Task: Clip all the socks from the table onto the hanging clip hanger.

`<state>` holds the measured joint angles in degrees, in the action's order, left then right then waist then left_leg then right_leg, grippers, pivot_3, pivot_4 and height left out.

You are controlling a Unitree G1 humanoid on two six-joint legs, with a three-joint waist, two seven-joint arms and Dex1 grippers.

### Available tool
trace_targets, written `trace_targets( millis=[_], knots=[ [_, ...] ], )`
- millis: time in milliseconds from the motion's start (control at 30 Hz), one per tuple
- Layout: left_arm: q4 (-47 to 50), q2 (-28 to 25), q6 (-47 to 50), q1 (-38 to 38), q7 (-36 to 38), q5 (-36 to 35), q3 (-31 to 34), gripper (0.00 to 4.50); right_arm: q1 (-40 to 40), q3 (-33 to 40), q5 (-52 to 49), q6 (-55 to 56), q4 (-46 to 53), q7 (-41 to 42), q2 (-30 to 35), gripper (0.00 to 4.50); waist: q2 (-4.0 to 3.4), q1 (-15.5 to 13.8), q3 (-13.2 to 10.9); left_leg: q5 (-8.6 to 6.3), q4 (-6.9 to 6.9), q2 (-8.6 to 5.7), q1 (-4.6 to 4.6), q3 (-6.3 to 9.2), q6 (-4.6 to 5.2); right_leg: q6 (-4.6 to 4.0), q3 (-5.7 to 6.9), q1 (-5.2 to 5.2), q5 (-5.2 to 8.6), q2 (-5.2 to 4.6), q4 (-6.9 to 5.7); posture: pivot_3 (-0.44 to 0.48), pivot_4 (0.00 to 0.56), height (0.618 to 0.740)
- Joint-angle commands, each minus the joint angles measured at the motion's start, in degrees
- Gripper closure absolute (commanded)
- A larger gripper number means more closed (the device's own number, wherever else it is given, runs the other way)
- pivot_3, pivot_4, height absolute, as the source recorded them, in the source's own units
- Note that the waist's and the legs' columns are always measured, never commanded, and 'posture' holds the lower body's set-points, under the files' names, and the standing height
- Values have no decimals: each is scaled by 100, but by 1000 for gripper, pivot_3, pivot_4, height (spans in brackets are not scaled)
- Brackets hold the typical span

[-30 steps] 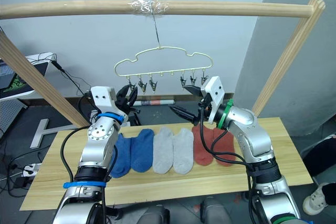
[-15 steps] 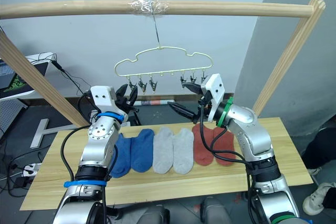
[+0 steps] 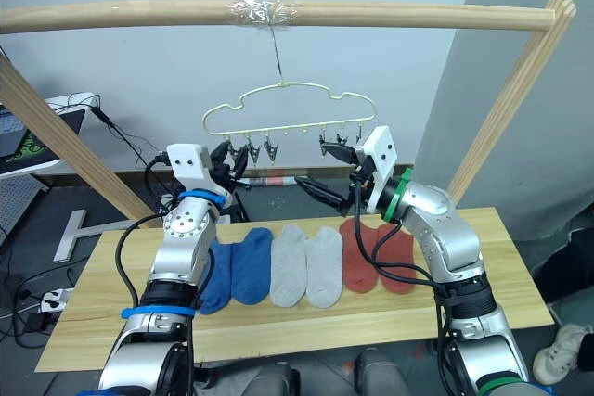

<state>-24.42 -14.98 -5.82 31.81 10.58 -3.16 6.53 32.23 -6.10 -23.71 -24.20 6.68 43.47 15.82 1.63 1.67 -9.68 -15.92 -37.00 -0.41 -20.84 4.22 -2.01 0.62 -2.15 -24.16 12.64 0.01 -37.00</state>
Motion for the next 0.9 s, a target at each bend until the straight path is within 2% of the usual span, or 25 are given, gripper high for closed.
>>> trace_targets(
  millis=[33,833,900],
  knots=[
    [53,18,-183,99,-63,35,0,2809,158,115,-97,20,243,-18,18,0,0,2,0,0,0,0,0,0,0,0,0,0,0,0,0,0,165,740],
    [35,-10,-237,75,-133,60,21,2809,138,107,-113,12,258,-25,3,0,0,1,-1,0,0,0,0,2,0,0,0,0,0,0,-1,3,168,740],
    [71,6,-252,43,-70,5,25,3204,128,105,-111,15,267,-26,2,0,0,1,-1,0,0,0,0,1,0,0,0,0,0,0,-1,4,168,740]
  ],
)
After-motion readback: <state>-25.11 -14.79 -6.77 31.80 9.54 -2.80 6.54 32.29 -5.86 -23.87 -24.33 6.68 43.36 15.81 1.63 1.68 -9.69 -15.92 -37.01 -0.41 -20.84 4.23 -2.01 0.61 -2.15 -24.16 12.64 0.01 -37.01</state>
